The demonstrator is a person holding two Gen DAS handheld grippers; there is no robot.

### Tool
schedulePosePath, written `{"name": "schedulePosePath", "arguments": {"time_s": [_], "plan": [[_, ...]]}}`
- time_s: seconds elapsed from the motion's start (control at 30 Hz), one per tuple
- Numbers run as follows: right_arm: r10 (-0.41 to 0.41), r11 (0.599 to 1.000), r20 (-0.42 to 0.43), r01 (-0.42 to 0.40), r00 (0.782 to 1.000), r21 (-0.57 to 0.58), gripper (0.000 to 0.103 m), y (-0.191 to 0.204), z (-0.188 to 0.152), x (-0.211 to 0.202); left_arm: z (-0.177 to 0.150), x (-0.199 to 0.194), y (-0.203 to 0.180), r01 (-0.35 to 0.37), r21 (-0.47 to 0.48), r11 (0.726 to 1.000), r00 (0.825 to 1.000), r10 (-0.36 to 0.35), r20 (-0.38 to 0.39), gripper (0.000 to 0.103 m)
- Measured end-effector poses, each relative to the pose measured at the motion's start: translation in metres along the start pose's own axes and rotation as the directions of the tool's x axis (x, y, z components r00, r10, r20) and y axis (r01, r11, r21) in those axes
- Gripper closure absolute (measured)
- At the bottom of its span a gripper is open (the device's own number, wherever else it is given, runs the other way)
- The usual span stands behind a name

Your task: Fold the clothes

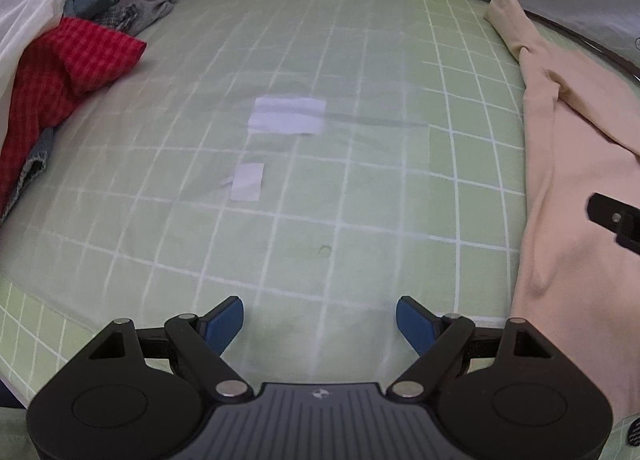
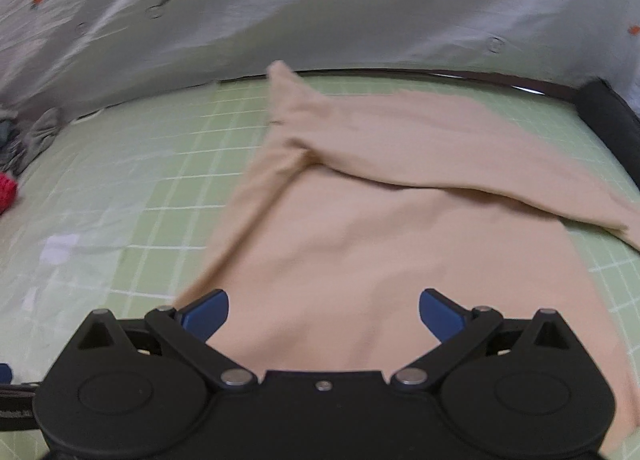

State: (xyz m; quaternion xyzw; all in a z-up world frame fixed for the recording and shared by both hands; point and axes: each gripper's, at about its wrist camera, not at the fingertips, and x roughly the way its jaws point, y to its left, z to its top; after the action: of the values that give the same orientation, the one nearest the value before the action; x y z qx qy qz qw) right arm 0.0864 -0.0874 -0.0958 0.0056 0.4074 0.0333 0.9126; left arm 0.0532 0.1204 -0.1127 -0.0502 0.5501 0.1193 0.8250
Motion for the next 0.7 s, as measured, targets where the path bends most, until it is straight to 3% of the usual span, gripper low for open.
{"name": "schedulePosePath", "arguments": {"time_s": [0.23, 0.33, 0.57, 0.7], "plan": [[0.052, 0.998, -0.004, -0.052, 0.999, -0.019, 0.003, 0.019, -0.009, -0.004, -0.004, 0.003, 0.004, -0.004, -0.025, 1.000, 1.000, 0.004, -0.002, 0.008], [0.068, 0.997, 0.015, -0.068, 0.998, -0.041, 0.010, 0.027, -0.009, -0.011, -0.006, 0.005, 0.007, 0.001, -0.046, 0.999, 1.000, -0.002, -0.008, 0.005], [0.111, 0.989, -0.035, -0.114, 0.993, -0.093, 0.042, 0.046, -0.018, -0.009, -0.007, 0.006, 0.006, -0.012, -0.054, 0.998, 1.000, 0.012, -0.009, 0.000], [0.126, 0.985, -0.047, -0.130, 0.991, -0.113, 0.044, 0.055, -0.023, -0.009, -0.008, 0.006, 0.007, -0.009, -0.056, 0.998, 1.000, 0.009, -0.005, 0.000]]}}
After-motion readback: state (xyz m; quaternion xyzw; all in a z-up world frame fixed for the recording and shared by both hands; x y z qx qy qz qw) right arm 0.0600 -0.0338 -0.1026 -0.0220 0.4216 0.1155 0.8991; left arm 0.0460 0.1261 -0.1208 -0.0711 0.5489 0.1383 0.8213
